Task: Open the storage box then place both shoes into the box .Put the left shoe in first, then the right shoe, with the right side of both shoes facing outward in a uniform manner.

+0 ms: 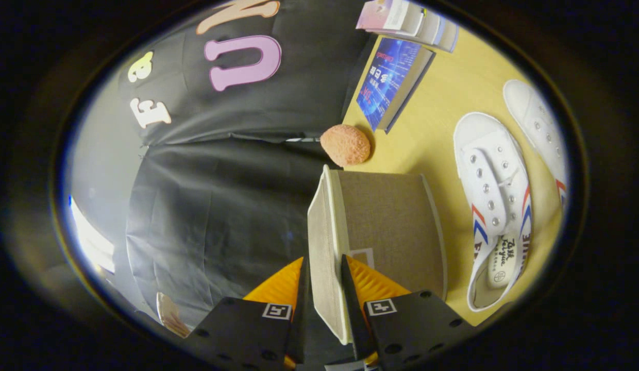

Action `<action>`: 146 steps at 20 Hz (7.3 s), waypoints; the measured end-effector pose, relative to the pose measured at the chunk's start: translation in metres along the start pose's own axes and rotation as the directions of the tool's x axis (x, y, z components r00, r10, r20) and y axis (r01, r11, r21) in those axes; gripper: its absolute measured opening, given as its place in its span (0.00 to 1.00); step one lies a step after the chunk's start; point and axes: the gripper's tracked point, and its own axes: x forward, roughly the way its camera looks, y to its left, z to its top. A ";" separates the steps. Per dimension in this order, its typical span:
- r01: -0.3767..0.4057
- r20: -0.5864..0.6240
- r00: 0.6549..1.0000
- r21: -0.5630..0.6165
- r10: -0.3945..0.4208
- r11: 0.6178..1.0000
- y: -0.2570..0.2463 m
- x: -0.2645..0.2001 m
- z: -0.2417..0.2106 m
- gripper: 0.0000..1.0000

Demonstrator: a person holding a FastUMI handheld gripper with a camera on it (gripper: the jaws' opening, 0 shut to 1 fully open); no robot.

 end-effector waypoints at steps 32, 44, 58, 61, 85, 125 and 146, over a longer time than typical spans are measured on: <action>0.079 -0.040 0.996 -0.139 -0.086 0.987 0.043 0.025 -0.012 0.04; -0.040 -0.175 0.984 -0.321 -0.018 0.946 0.178 0.134 -0.056 0.06; 0.071 -0.098 0.989 -0.365 -0.114 0.928 0.184 0.223 -0.085 0.52; 0.083 -0.080 0.990 -0.353 -0.118 0.932 0.181 0.212 -0.077 0.59; 0.333 0.274 0.926 -0.265 -0.260 0.905 0.073 0.038 0.085 0.60; 0.718 0.200 0.696 -0.156 -0.690 0.678 -0.171 -0.061 0.043 0.03; 0.722 0.264 0.678 -0.065 -0.686 0.688 -0.159 -0.074 0.075 0.10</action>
